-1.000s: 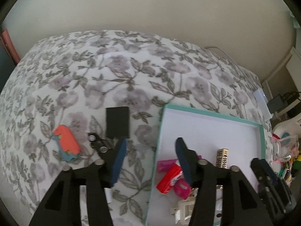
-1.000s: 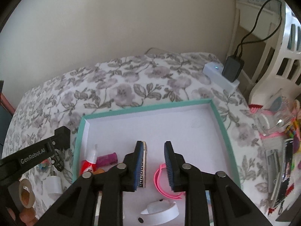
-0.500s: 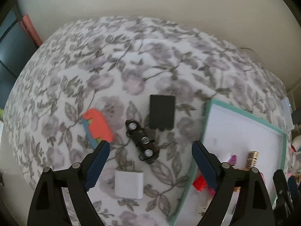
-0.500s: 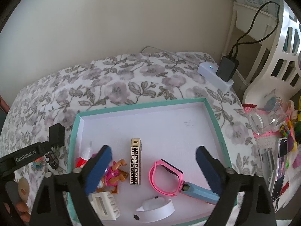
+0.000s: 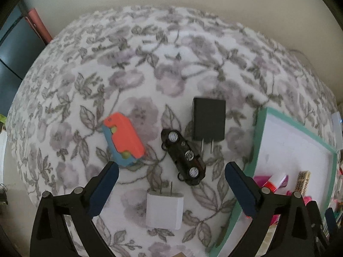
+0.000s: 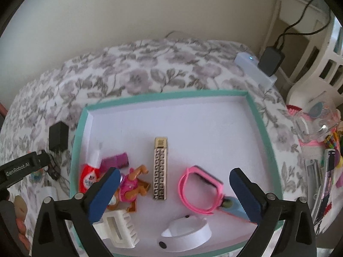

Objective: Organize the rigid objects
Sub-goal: 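Move both tools toward the white charger and orange-blue toy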

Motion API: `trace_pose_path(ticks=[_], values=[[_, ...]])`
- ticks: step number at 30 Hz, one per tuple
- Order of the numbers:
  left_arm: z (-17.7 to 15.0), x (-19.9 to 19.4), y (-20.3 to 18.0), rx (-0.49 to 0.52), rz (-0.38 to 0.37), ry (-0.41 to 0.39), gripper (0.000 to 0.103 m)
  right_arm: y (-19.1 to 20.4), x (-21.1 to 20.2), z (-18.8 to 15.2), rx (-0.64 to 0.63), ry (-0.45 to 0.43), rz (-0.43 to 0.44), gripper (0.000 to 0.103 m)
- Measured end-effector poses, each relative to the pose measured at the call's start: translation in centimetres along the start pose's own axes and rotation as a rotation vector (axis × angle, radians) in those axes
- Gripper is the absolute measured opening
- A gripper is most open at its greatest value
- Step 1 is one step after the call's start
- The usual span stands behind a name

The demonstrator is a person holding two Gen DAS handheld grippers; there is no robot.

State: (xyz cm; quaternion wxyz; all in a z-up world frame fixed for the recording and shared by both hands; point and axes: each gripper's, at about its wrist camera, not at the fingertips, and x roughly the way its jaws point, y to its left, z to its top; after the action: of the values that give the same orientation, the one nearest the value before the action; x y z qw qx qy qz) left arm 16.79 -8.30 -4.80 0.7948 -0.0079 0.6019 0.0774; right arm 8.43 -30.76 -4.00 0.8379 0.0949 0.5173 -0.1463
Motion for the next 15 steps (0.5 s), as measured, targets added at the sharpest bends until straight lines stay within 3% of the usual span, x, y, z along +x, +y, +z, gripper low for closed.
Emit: trace_pose_path(ticks=[8, 15], values=[[0.5, 1.1, 2.2, -0.034, 0.014, 0.04, 0.099, 2.1, 0.8, -0.4, -0.03, 0.031, 0.024, 0.103], [1.7, 1.6, 7.5, -0.139, 0.056, 0.051, 0.099, 6.7, 0.8, -0.7, -0.084, 0.037, 0.122, 0.103]])
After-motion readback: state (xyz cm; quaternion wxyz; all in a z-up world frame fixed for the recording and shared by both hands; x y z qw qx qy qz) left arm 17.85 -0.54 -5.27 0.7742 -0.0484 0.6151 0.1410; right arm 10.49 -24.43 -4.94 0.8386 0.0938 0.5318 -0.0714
